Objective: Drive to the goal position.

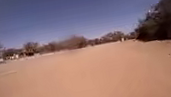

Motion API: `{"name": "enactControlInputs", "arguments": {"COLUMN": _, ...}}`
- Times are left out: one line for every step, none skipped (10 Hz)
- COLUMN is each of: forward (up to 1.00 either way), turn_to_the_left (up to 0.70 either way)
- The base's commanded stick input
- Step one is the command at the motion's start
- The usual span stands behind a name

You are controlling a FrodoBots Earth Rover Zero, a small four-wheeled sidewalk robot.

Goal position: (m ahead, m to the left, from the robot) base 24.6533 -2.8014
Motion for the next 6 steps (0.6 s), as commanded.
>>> {"name": "enactControlInputs", "arguments": {"forward": 1.00, "turn_to_the_left": -0.27}}
{"name": "enactControlInputs", "arguments": {"forward": 1.00, "turn_to_the_left": -0.27}}
{"name": "enactControlInputs", "arguments": {"forward": 1.00, "turn_to_the_left": -0.27}}
{"name": "enactControlInputs", "arguments": {"forward": 1.00, "turn_to_the_left": -0.27}}
{"name": "enactControlInputs", "arguments": {"forward": 1.00, "turn_to_the_left": -0.27}}
{"name": "enactControlInputs", "arguments": {"forward": 1.00, "turn_to_the_left": 0.00}}
